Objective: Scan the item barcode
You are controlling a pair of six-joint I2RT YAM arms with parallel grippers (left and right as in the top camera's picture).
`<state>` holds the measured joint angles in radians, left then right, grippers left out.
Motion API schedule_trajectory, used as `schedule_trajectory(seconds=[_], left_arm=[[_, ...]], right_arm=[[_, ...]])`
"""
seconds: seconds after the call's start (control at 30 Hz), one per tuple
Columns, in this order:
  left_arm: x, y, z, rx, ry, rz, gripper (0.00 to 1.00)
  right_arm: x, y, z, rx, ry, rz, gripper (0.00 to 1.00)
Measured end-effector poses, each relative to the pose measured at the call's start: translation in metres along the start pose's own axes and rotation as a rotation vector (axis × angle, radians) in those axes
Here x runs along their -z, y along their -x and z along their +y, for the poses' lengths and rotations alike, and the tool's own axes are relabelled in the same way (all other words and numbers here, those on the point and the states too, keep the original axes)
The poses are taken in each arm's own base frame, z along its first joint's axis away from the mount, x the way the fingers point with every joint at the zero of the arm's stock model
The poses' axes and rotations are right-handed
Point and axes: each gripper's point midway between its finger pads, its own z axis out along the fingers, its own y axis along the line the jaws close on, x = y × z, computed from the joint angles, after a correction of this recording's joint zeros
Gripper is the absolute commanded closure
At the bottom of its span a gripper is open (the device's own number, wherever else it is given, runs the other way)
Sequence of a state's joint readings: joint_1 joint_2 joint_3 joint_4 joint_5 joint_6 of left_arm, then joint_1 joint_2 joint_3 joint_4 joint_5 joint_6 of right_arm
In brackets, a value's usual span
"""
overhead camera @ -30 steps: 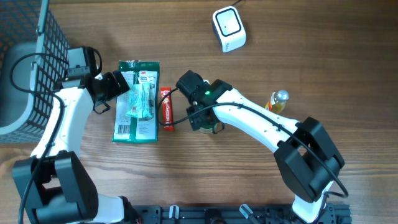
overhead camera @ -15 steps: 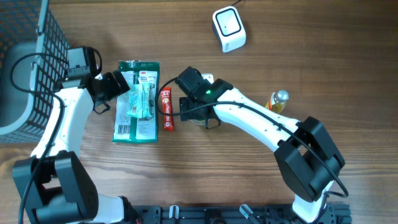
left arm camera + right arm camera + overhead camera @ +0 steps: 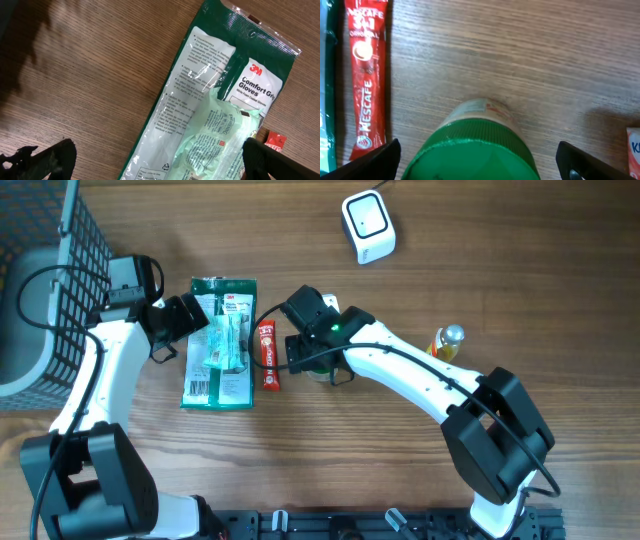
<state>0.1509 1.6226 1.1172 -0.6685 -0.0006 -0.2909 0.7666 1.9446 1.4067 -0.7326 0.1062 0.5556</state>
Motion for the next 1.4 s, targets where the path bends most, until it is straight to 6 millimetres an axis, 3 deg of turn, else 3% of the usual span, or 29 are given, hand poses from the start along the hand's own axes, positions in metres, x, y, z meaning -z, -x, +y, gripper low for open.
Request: schedule_trajectory(seconds=[0.13, 0.3, 0.4, 0.53, 0.6, 0.77, 0.9, 0.97, 1.1, 1.2, 1.3, 1.4], left_arm=[[0.000, 0.000, 0.000, 0.000, 0.000, 0.000, 0.00], [0.000, 0.000, 0.000, 0.000, 0.000, 0.000, 0.00], [0.000, 0.000, 0.000, 0.000, 0.000, 0.000, 0.00], [0.000, 0.000, 0.000, 0.000, 0.000, 0.000, 0.00], [0.000, 0.000, 0.000, 0.000, 0.000, 0.000, 0.00], [0.000, 0.000, 0.000, 0.000, 0.000, 0.000, 0.00], [0.000, 0.000, 0.000, 0.000, 0.000, 0.000, 0.00], [0.000, 0.000, 0.000, 0.000, 0.000, 0.000, 0.00], [0.000, 0.000, 0.000, 0.000, 0.000, 0.000, 0.00], [0.000, 0.000, 0.000, 0.000, 0.000, 0.000, 0.00], [0.000, 0.000, 0.000, 0.000, 0.000, 0.000, 0.00], [0.000, 0.000, 0.000, 0.000, 0.000, 0.000, 0.00]], right_arm=[[0.007, -0.006, -0.017, -0.014, -0.043, 0.057, 0.00], [0.057, 0.014, -0.040, -0.048, -0.036, 0.006, 0.00], [0.081, 0.015, -0.052, -0.059, -0.041, -0.008, 0.00], [0.083, 0.011, -0.065, -0.073, -0.063, 0.021, 0.01], [0.083, 0.014, -0.061, -0.083, -0.033, 0.017, 0.01], [0.084, 0.029, -0.028, -0.084, 0.145, -0.019, 0.08], [0.086, 0.029, -0.020, -0.082, 0.187, -0.011, 0.20], [0.085, 0.024, -0.022, -0.081, 0.177, 0.006, 0.20], [0.087, 0.012, -0.051, -0.089, 0.032, 0.022, 0.20], [0.119, 0.012, -0.070, -0.119, -0.030, -0.044, 0.21], [0.153, 0.006, -0.106, -0.237, -0.129, -0.103, 0.20], [0.161, 0.005, -0.137, -0.323, -0.206, -0.114, 0.20]])
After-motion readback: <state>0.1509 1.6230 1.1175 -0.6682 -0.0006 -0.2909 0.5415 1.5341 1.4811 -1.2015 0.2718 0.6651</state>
